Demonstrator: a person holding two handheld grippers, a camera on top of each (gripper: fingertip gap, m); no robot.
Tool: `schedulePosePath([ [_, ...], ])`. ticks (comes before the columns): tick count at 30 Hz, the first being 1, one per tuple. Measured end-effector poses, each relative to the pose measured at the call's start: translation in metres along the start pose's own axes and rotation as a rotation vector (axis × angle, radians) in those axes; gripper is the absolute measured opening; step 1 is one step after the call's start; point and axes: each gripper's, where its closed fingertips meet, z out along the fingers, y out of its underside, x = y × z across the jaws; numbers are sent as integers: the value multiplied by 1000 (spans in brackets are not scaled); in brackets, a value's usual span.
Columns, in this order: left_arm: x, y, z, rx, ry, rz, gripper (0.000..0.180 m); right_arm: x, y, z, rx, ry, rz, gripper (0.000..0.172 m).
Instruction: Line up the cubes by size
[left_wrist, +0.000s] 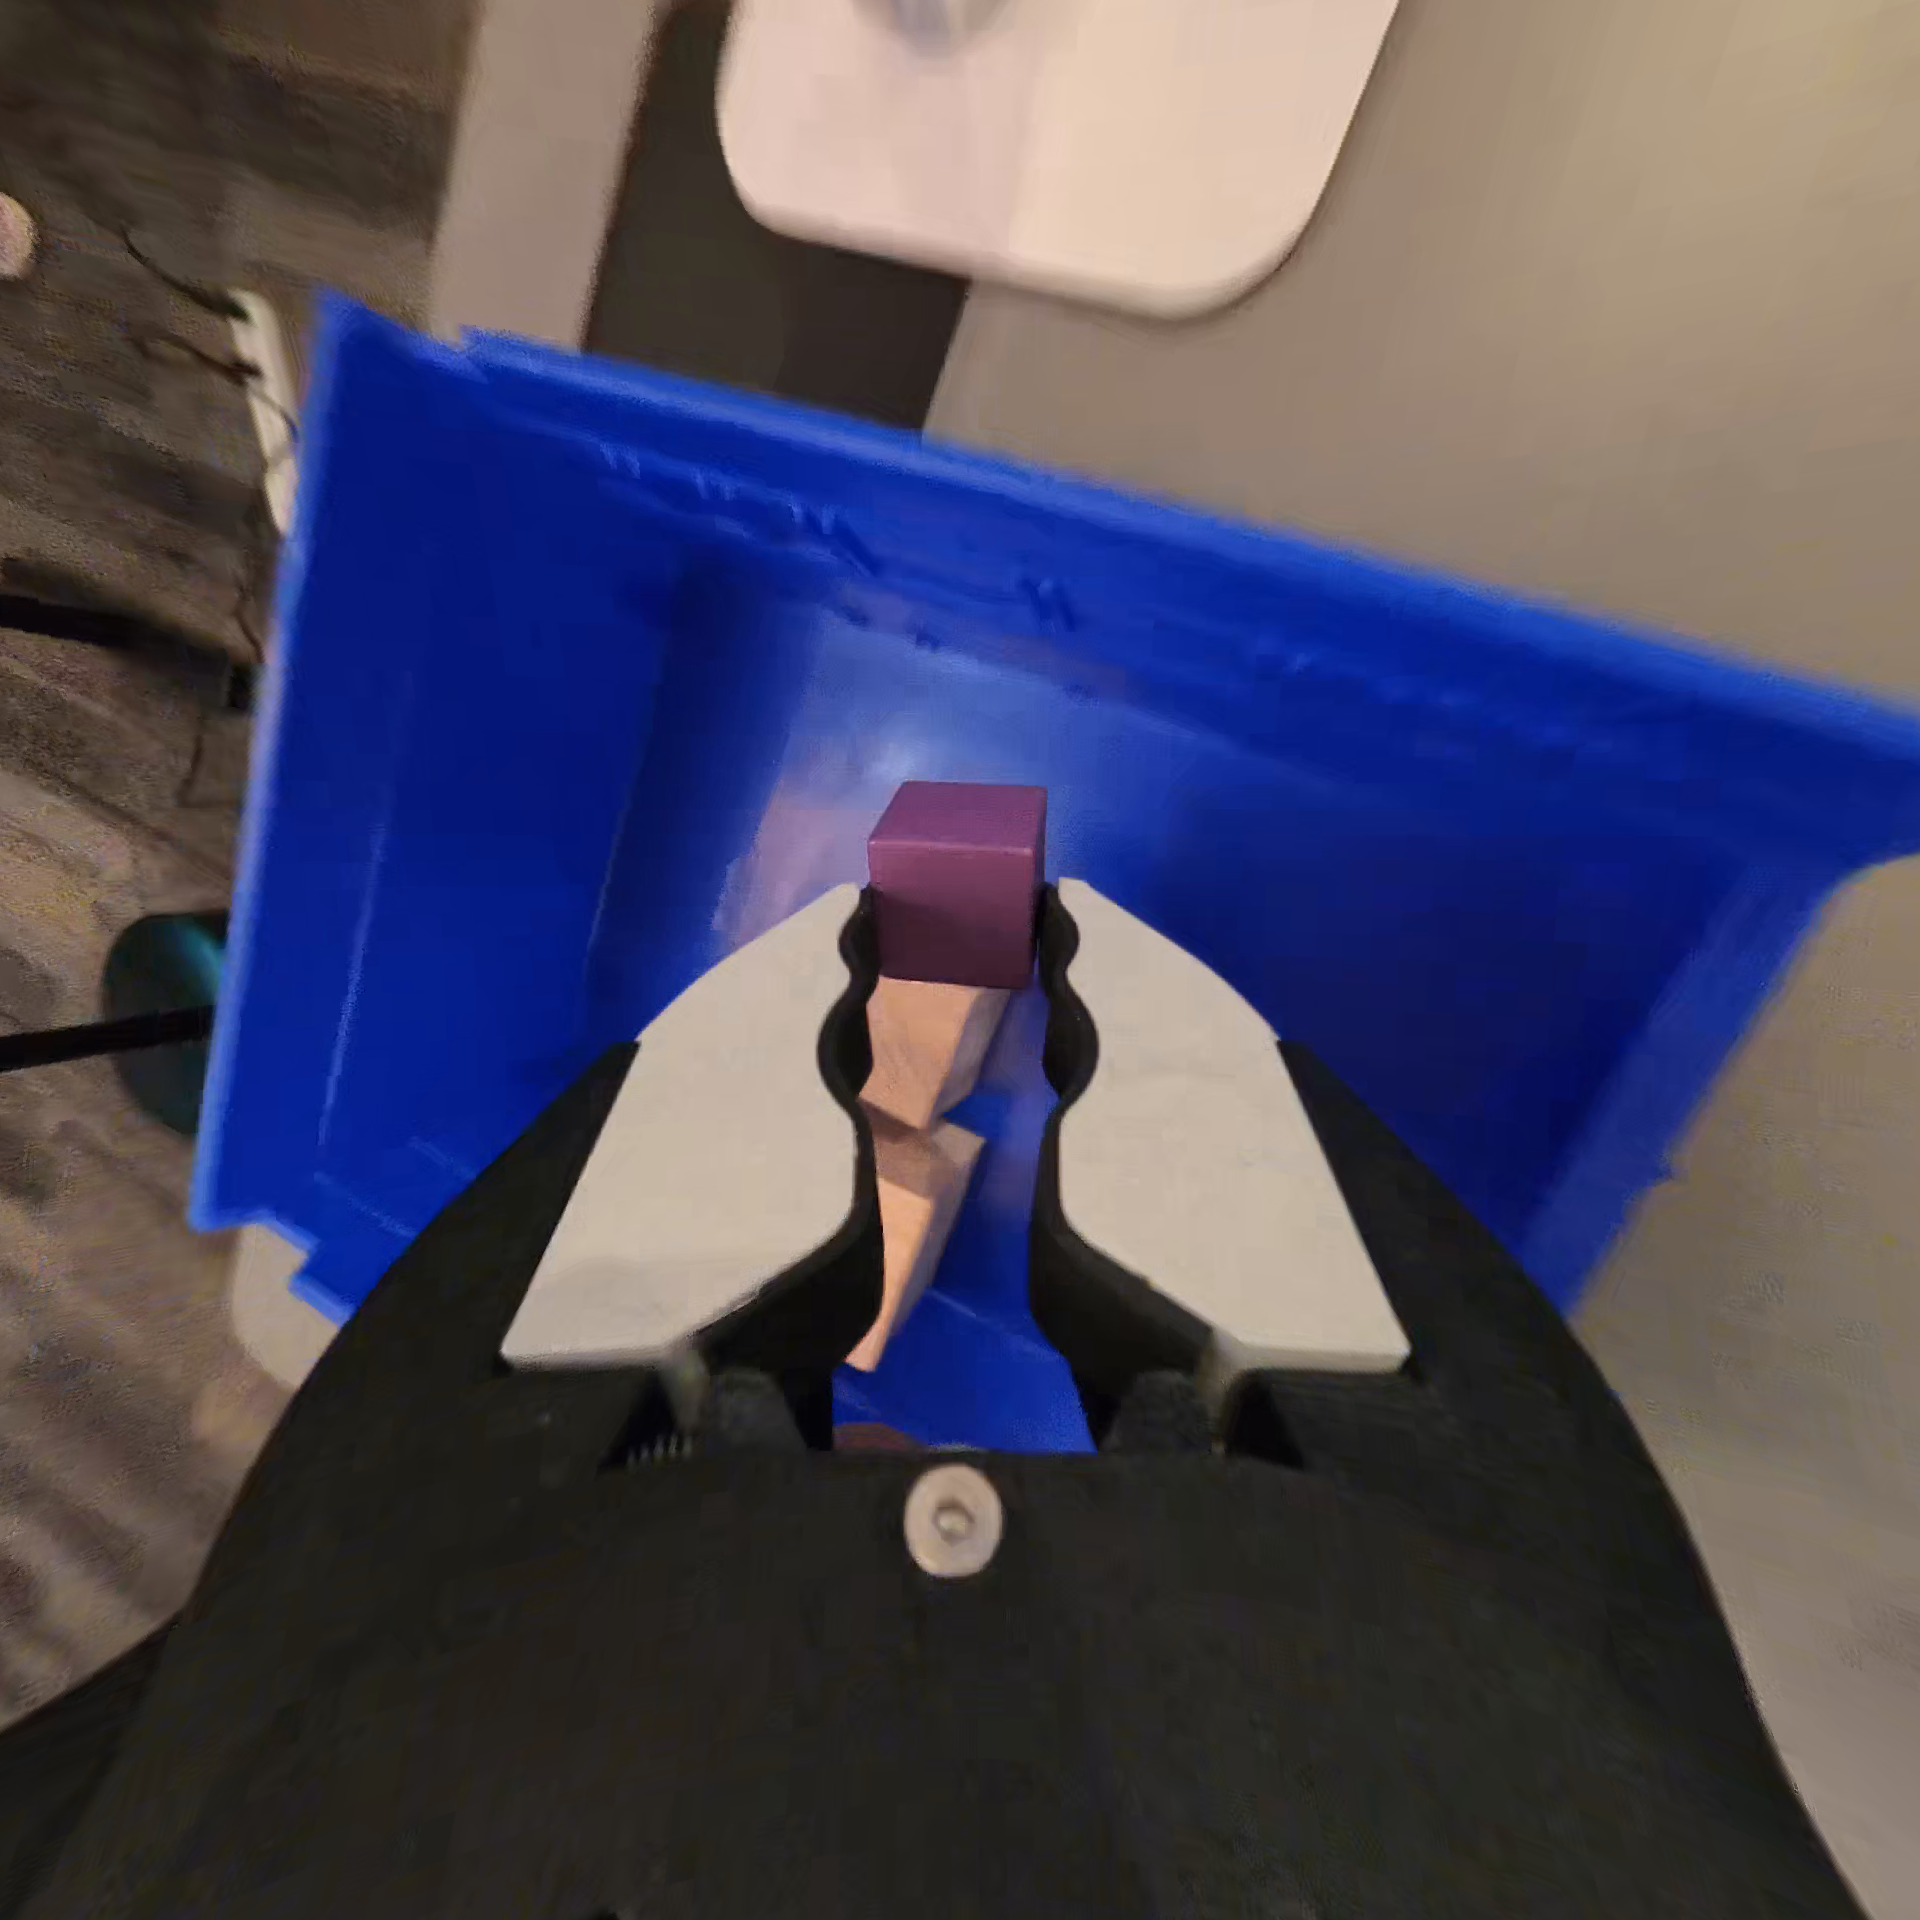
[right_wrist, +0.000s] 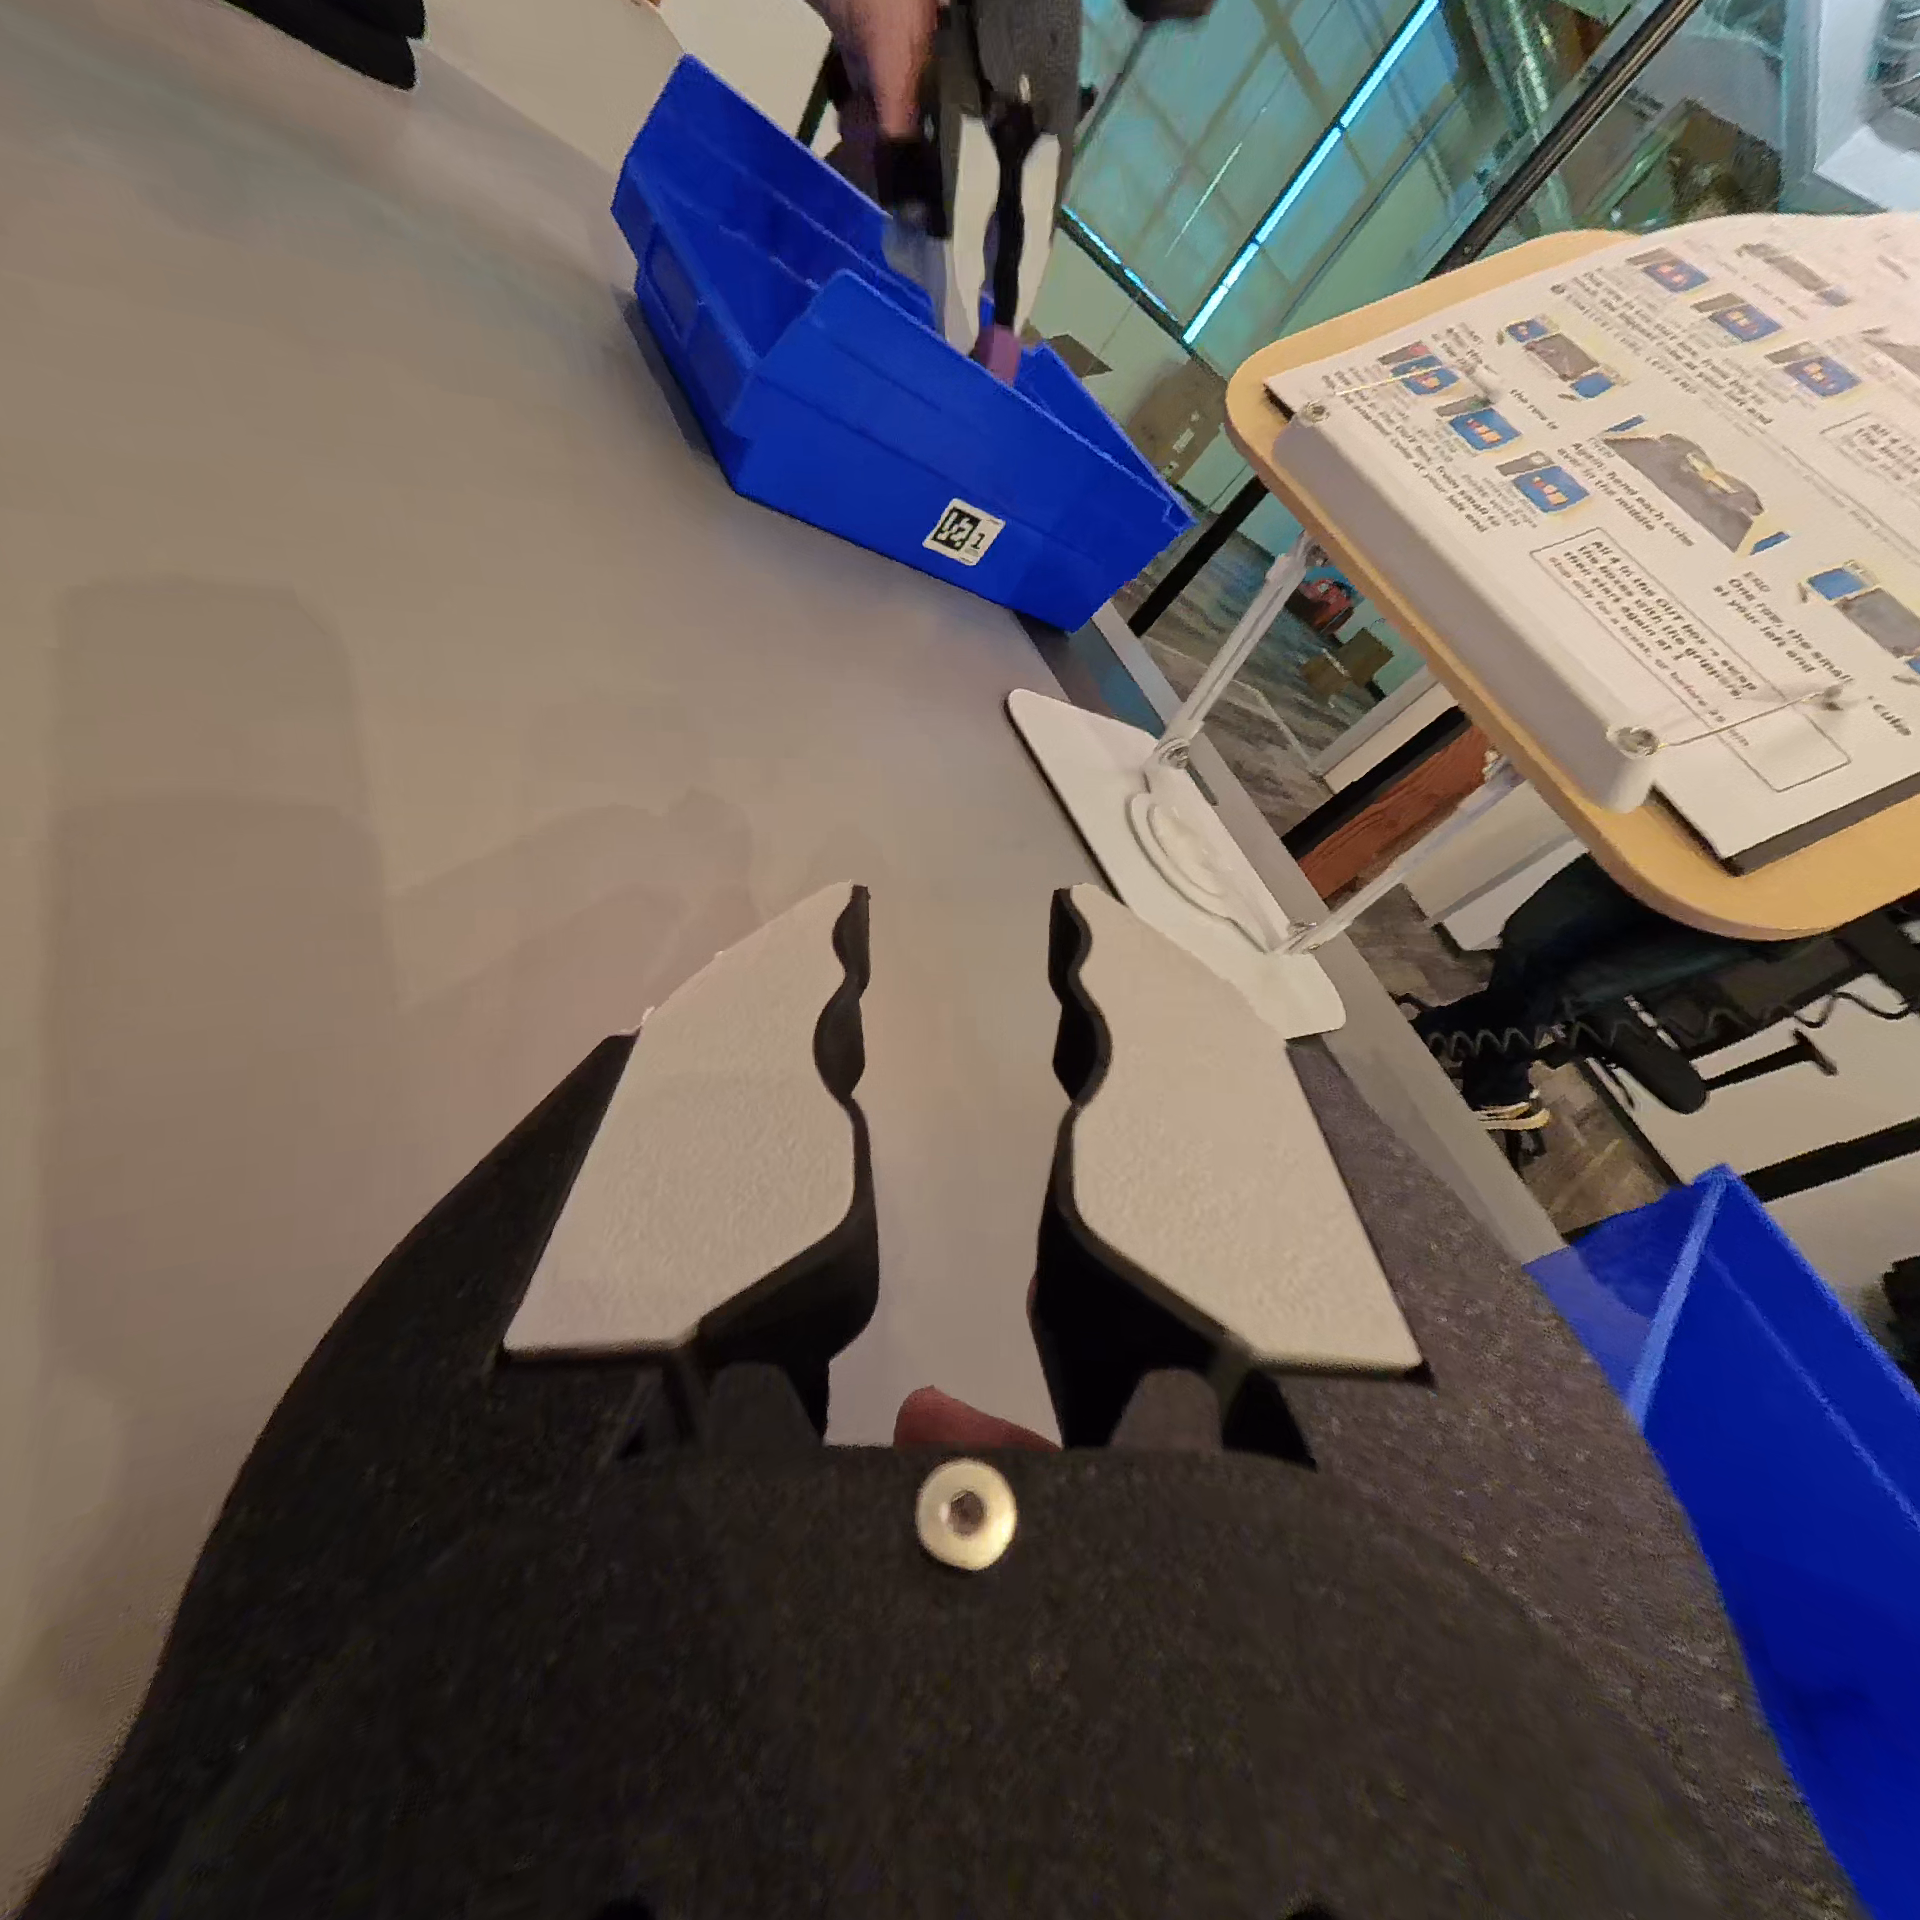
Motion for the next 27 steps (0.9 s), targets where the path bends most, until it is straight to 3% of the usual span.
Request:
schedulePosePath([
  [5, 69, -63, -64, 458, 141, -266, 28, 4, -22, 8, 12, 38, -56, 43],
  [12, 204, -151, -74, 860, 646, -476, 28, 3, -70, 34, 98, 76, -171, 49],
  [19, 269, -208, -49, 936, 1063, -536, 28, -2, -79, 46, 102, 55, -284, 47],
  [27, 291, -223, -29, 917, 1174, -540, 28, -12, -70, 49, 82, 25, -313, 41],
])
